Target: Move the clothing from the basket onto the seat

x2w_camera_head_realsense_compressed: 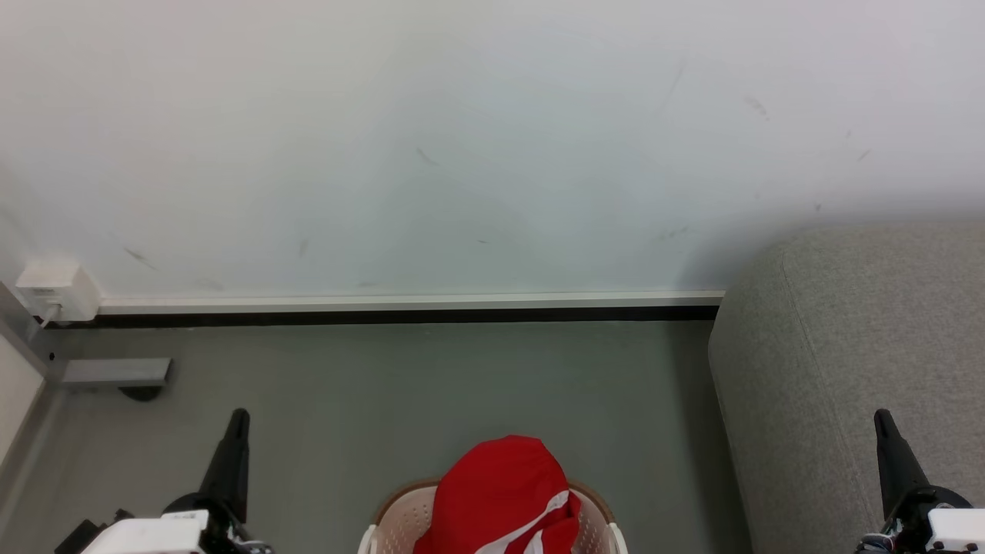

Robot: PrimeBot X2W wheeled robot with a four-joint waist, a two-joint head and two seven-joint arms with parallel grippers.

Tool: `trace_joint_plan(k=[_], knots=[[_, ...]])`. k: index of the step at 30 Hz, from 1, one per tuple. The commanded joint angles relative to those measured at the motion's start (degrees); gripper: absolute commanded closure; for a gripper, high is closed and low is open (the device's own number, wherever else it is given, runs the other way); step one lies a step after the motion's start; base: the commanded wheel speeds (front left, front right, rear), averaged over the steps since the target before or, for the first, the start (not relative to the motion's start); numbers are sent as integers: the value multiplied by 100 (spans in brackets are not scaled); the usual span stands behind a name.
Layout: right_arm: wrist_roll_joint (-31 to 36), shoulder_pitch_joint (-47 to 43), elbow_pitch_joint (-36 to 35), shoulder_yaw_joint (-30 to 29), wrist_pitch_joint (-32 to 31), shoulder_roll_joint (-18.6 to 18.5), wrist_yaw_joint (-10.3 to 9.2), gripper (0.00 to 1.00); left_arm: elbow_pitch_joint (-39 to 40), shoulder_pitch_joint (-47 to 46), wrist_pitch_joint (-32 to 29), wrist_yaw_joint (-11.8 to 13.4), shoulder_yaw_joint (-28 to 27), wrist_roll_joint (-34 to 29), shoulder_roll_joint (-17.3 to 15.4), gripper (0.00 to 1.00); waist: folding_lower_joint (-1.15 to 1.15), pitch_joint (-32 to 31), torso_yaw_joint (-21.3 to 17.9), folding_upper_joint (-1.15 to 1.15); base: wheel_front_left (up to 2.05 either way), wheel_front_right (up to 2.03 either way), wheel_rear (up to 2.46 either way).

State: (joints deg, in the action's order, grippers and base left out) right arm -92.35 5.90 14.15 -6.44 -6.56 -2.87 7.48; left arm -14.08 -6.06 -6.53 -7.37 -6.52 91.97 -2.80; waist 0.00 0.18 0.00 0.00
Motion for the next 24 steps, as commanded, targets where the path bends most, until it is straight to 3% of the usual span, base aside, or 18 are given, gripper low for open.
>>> trace_joint_plan(k=[1,7,8,24], knots=[[-14,78,-30,-19,-10,-1,2,100,22,-40,-18,-30,-10,84,-15,100,0,0,0,0,0,0,0],[-14,78,-30,-19,-10,-1,2,100,22,-40,-18,-30,-10,84,-15,100,0,0,0,0,0,0,0],[0,-7,16,3,1,0,0,0,-18,6,4,2,1,-2,2,0,0,0,0,0,0,0,0],[349,-263,-46,307,373,-17,-1,0,-95,123,375,134,382,-237,30,0,0,0,13,0,0,0,0]])
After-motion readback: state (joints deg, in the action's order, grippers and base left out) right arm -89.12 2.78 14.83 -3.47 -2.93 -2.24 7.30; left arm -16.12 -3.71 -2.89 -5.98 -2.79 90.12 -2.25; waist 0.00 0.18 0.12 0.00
